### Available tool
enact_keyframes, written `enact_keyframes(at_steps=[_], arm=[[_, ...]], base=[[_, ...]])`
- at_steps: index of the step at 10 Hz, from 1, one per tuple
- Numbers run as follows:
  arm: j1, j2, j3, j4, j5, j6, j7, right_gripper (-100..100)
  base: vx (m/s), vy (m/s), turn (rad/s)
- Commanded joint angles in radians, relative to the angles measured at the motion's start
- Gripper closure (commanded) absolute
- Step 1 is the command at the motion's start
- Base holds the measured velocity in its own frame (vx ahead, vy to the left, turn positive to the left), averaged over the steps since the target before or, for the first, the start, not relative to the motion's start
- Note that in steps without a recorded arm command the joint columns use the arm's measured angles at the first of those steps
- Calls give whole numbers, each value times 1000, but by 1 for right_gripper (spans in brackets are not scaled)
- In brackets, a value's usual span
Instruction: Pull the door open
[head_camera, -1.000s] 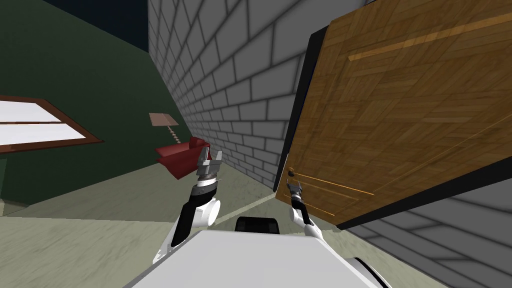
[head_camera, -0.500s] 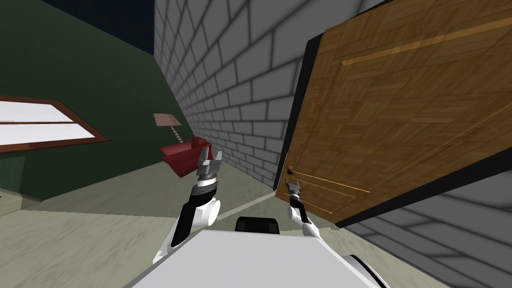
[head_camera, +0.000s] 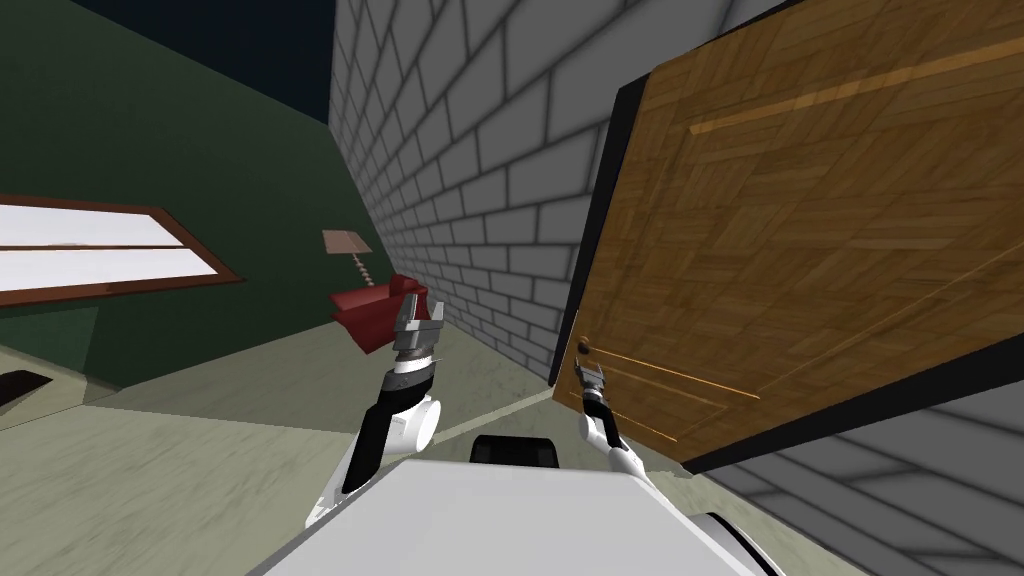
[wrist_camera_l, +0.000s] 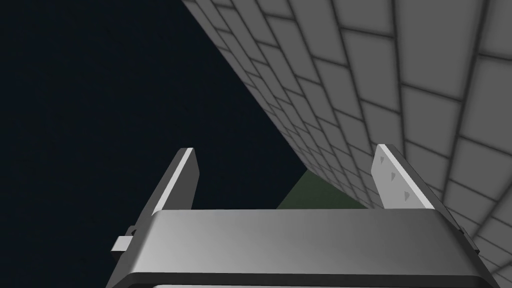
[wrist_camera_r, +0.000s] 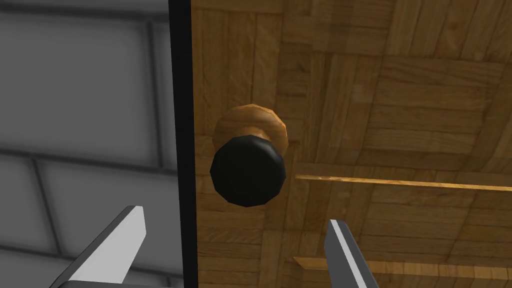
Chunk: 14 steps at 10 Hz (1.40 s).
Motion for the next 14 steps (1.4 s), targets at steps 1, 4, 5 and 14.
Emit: enact_keyframes(at_steps=[1, 4, 5, 14], arm=[[12, -26, -4, 8, -3, -6, -30, -100], [34, -73, -13, 20, -11, -16, -81, -100], [30, -64, -9, 24, -8, -17, -72, -100], [43, -88, 27, 15, 9, -16, -114, 100]], base=[[206, -32, 92], [203, -15, 108], [94, -9, 18], [-74, -9, 35]])
